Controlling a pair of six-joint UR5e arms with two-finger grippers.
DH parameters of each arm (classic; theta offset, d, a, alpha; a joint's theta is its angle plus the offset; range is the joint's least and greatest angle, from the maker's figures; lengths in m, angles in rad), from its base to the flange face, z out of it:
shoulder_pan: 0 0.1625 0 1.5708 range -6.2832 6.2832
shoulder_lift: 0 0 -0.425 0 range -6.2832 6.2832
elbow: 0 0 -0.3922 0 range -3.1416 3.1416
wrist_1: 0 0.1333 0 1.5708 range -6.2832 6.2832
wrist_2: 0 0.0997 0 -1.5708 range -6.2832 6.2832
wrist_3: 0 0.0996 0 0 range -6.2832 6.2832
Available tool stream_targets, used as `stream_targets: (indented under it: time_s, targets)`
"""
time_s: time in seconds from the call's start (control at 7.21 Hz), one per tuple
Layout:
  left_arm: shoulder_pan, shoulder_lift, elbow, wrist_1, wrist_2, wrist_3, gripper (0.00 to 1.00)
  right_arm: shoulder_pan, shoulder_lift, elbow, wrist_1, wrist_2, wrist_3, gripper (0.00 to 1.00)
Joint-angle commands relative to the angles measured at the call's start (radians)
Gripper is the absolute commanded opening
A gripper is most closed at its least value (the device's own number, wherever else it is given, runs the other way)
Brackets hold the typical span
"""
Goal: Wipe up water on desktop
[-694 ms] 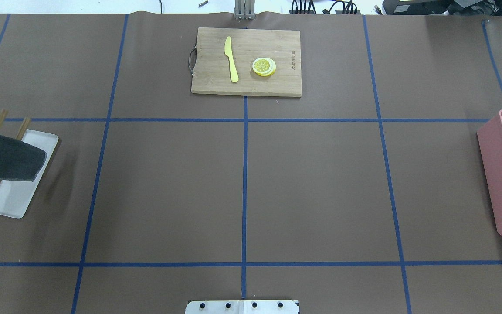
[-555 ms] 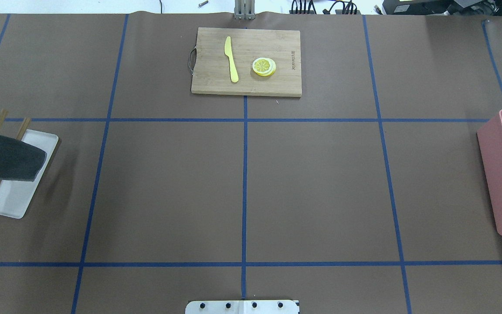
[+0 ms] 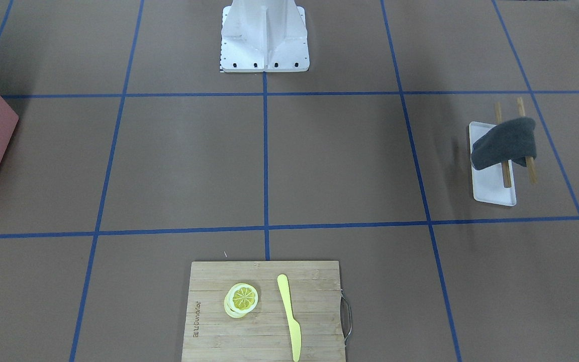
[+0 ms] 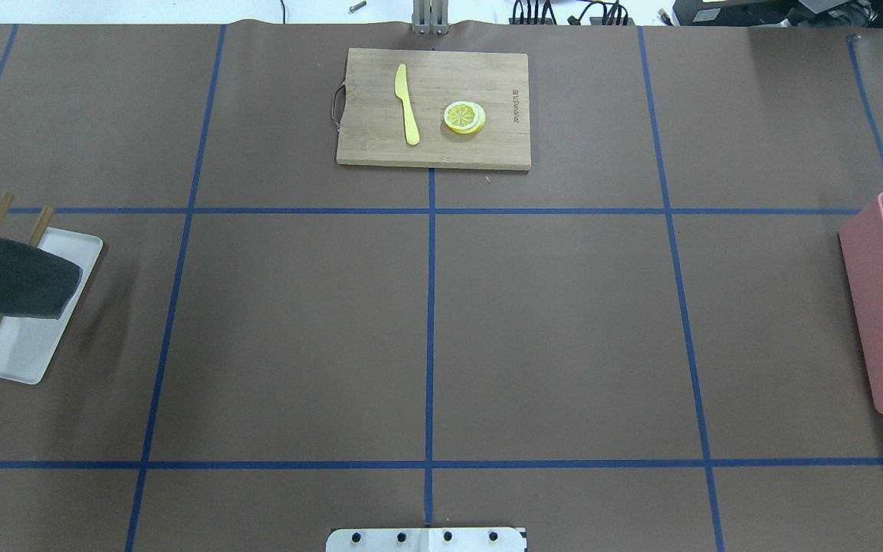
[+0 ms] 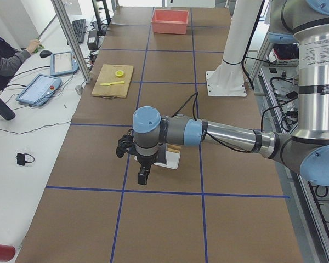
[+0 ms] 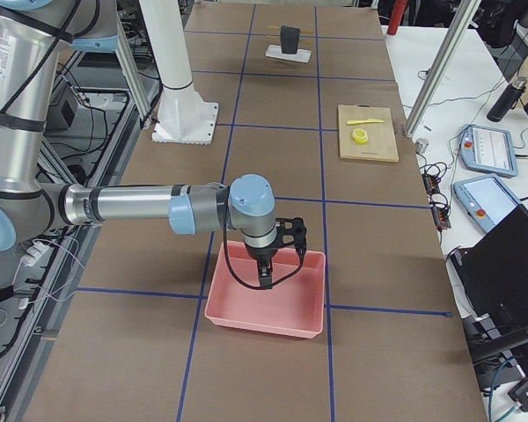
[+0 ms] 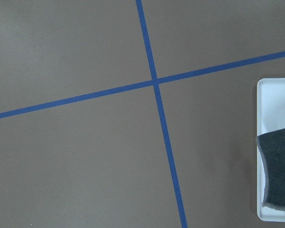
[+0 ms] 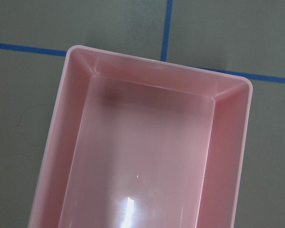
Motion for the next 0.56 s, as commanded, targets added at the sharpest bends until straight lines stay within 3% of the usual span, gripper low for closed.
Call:
stream_targets:
  time_s: [0.0,0.14,0.42]
  targets:
    - [-0.013,-0.018,-0.055,-0.011,-0.002,-0.005,0.98,0.006,0.029,0.012,0.053,-0.009,0.009,1.00]
    - [-0.014,-0.050,-0.052,-0.038,-0.007,-0.005,0.98,0.012,0.031,0.002,0.055,-0.006,0.011,1.00]
    - [-0.014,-0.087,0.003,-0.244,-0.011,-0.005,0.98,0.012,0.023,-0.001,0.056,-0.006,0.005,1.00]
